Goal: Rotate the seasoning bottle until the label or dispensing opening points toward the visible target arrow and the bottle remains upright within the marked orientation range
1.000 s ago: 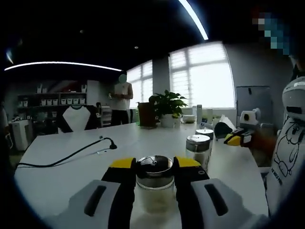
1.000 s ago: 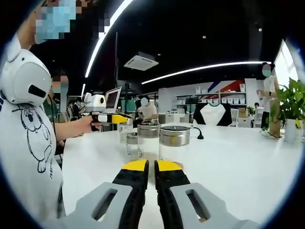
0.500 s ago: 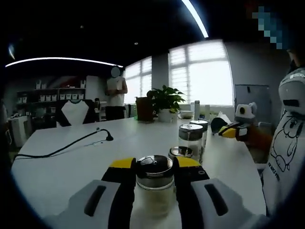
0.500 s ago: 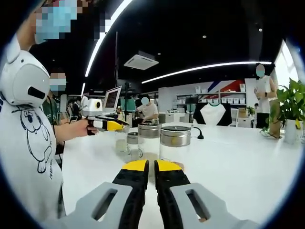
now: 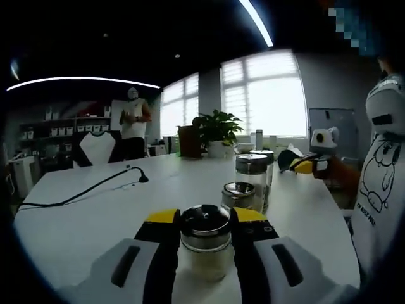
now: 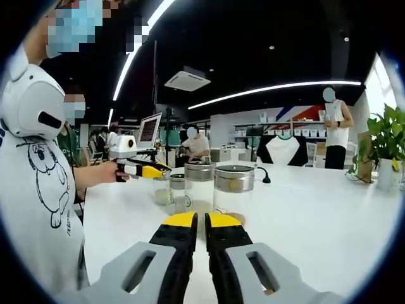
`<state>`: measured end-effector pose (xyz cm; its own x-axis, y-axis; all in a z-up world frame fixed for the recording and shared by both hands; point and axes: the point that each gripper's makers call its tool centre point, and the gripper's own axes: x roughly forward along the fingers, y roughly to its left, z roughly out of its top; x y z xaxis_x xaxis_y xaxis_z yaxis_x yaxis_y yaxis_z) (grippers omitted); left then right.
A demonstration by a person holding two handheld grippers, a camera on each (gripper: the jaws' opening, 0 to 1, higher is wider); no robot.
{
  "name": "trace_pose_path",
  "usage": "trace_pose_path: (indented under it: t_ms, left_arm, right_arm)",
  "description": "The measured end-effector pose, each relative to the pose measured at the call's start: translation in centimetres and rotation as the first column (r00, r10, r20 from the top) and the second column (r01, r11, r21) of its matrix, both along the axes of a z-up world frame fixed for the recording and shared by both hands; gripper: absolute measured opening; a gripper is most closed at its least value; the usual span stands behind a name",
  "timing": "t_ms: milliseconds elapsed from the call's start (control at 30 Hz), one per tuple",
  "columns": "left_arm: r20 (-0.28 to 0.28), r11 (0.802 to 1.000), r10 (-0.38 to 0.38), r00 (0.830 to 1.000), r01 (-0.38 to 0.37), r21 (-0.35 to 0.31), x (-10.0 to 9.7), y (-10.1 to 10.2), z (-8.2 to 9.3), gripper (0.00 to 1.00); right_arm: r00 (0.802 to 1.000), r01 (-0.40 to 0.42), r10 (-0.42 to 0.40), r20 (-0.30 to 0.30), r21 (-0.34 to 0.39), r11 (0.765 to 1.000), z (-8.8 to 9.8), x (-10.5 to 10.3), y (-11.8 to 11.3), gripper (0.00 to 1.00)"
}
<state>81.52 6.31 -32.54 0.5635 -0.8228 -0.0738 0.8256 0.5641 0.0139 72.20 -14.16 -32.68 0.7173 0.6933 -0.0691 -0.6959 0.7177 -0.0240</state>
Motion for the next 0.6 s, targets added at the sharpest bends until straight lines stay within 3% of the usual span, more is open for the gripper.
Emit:
trace_pose_path:
  t_ms: [233, 333, 500, 600]
  left_arm:
    - [-0.001, 1.0, 0.009, 1.0, -0.009, -0.006, -0.1, 0.1, -0.1, 0.33]
    - [-0.063, 1.0, 0.018, 0.998, -0.019, -0.006, -0.1, 0.3, -0.6, 0.34]
    - [-0.059, 0.999, 0.028, 0.998, -0.03, -0.041, 0.0, 1.1, 0.1, 0.41]
    - [-0.046, 0.999, 0.025, 0.999, -0.026, -0.038, 0.2, 1.7, 0.6, 0.42]
  right_arm:
    - [1.0, -0.008, 0.008, 0.009, -0.007, 1.0, 0.5, 0.1, 0.0, 0.02]
    - [1.0, -0.012, 0.012, 0.012, -0.02, 1.0, 0.7, 0.1, 0.2, 0.02]
    - [1.0, 0.002, -0.002, 0.015, -0.017, 1.0, 1.1, -0.1, 0.0, 0.03]
    - [0.999, -0.04, 0.039, 0.006, 0.073, 0.997, 1.8, -0.7, 0.5, 0.03]
